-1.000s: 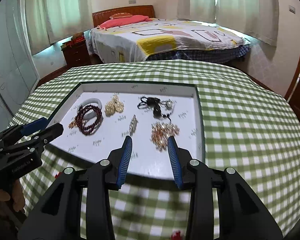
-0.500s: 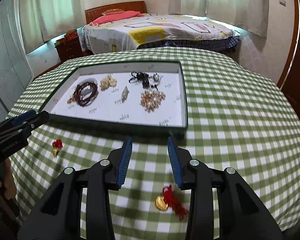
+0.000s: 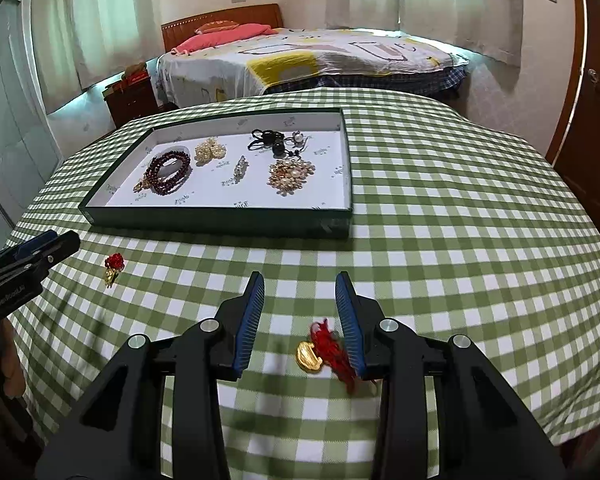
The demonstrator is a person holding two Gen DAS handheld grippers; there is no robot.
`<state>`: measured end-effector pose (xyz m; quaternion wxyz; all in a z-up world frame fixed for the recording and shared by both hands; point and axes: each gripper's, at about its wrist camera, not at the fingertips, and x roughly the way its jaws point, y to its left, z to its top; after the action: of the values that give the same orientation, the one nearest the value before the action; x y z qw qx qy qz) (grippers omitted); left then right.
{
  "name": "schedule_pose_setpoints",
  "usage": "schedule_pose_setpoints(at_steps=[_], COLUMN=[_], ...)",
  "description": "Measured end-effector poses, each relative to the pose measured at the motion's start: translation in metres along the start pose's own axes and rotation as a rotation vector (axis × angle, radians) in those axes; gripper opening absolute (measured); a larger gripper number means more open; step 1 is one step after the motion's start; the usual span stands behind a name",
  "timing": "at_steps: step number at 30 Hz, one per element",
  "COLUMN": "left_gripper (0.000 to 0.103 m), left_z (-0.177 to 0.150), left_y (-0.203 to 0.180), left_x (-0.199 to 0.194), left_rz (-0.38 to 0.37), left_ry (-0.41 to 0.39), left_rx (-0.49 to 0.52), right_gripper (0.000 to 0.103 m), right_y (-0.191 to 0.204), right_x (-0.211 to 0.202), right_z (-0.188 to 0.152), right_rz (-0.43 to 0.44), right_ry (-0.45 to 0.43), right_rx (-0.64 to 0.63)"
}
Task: Organize jewelry
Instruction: 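Withdraw both open grippers toward the red-tasseled gold charms on the cloth, then lower the right gripper onto a red-tasseled gold charm and close on it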
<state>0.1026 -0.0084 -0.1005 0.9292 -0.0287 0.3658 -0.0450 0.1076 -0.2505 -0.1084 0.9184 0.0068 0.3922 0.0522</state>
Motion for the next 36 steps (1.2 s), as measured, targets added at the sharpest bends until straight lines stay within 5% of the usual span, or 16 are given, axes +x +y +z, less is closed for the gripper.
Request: schedule_pose_setpoints(at_steps=[10, 28, 36], left_gripper=[0.06, 0.06, 0.061], left_z=[-0.017, -0.025, -0.027], left_y=[0.008, 0.009, 0.006], left_x=[-0.013, -0.009, -0.006], left_rz=[0.018, 0.022, 0.015], left_ry=[-0.001, 0.029, 0.04], left_rx=[-0.025, -0.027, -0.025], right_gripper=[0.039, 0.045, 0.025], right_y=[-0.01, -0.004, -0.002], right_x=[-0.003, 0.018, 0.019], right_z=[-0.032, -0.037, -0.037], right_rz=[-0.01, -0.007, 0.006], right_ry=[0.033, 0.059, 0.056], right_rx=[0.026, 0.011, 0.005])
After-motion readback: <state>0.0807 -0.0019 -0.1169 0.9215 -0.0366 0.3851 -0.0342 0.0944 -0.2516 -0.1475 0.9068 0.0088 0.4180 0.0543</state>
